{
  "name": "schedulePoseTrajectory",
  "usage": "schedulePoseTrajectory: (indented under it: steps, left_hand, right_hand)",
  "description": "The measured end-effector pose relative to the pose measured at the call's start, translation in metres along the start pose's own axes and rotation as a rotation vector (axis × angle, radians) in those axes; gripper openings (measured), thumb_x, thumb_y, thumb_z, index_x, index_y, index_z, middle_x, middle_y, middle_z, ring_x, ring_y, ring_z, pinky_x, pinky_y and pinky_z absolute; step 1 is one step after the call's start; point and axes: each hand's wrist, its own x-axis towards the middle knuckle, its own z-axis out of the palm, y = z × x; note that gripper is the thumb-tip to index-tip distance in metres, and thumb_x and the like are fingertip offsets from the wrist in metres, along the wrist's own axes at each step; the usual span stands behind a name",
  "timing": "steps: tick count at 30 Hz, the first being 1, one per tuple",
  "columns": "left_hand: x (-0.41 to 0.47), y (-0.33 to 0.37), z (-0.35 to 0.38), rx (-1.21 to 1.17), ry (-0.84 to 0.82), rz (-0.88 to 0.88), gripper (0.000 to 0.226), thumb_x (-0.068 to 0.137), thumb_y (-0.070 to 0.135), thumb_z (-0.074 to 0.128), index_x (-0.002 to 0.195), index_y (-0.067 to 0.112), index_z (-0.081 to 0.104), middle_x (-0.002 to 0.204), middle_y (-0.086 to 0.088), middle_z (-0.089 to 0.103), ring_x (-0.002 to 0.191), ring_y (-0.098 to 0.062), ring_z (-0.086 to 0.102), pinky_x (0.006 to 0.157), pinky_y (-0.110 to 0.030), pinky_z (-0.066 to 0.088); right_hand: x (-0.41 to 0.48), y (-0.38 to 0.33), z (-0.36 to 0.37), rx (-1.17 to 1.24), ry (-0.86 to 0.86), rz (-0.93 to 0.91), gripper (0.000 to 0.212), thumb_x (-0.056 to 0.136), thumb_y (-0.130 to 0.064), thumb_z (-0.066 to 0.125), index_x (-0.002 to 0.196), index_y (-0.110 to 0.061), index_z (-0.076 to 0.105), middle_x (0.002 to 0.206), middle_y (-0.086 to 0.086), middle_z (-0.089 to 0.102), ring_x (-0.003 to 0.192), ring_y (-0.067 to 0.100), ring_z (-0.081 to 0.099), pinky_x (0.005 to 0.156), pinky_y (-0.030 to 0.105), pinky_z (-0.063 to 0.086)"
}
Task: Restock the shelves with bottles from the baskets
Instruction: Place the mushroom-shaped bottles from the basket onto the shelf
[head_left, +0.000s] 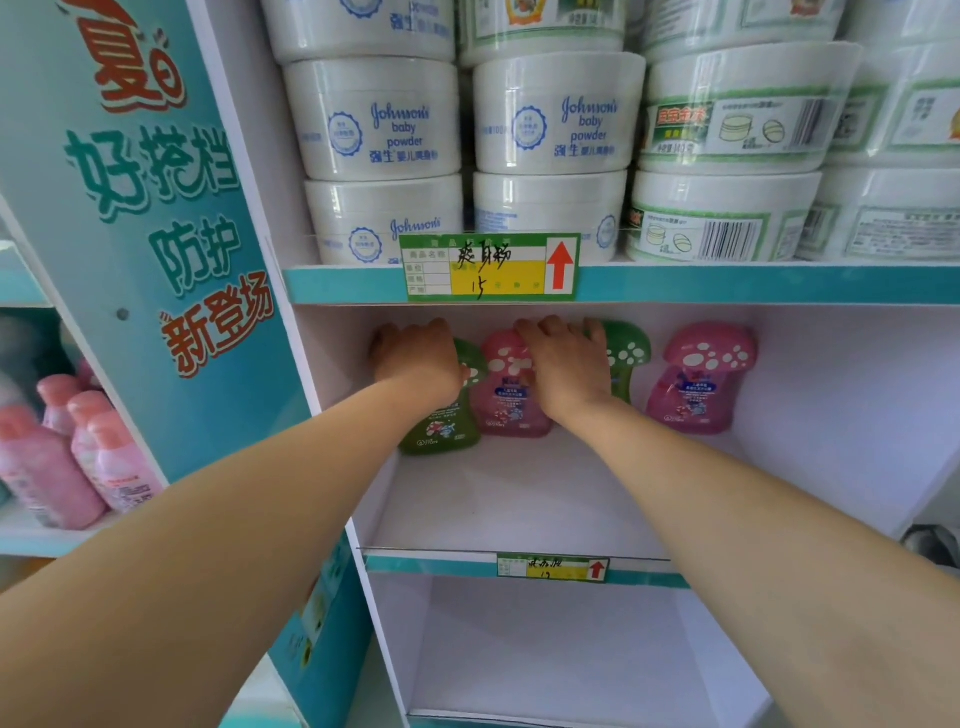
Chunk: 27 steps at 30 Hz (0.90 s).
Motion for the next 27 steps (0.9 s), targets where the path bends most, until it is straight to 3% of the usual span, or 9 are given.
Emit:
schedulePoseTrajectory:
  steps: [11,18,22,27]
  left_hand:
    - [0.015,0.004,0.015,0.049,0.013,0.033,0.029,0.091,0.032,0.056,0.114,0.017,0.051,0.111,-0.008,0.061,0.108,-0.032,0.053,0.079,-0.034,0.034]
    - [0.018,-0.001,0.013,0.027,-0.033,0.062,0.033,0.092,0.035,0.054,0.119,0.016,0.049,0.118,-0.01,0.059,0.111,-0.033,0.051,0.089,-0.037,0.038]
    - [0.017,-0.002,0.008,0.057,-0.071,0.09,0.037,0.092,0.037,0.054,0.121,0.016,0.048,0.121,-0.009,0.058,0.113,-0.032,0.051,0.091,-0.037,0.038]
    - [0.019,0.002,0.008,0.055,-0.047,0.105,0.031,0.092,0.033,0.054,0.117,0.015,0.05,0.118,-0.01,0.059,0.112,-0.033,0.051,0.083,-0.035,0.039]
  right_hand:
    - [-0.002,0.01,0.004,0.026,0.001,-0.035,0.057,0.087,-0.016,0.059,0.14,-0.015,0.039,0.135,0.014,0.049,0.122,0.034,0.048,0.105,0.042,0.032]
    - [-0.001,0.008,0.006,0.041,0.014,-0.005,0.055,0.091,-0.016,0.053,0.143,-0.014,0.035,0.138,0.013,0.047,0.125,0.032,0.046,0.107,0.041,0.032]
    - [-0.005,0.01,0.005,0.081,-0.001,-0.023,0.074,0.084,-0.009,0.061,0.148,-0.014,0.024,0.146,0.013,0.038,0.135,0.031,0.036,0.113,0.043,0.027]
    - [-0.013,0.013,0.008,0.105,0.016,-0.035,0.081,0.076,-0.008,0.07,0.146,-0.013,0.028,0.144,0.013,0.039,0.135,0.031,0.035,0.113,0.041,0.026]
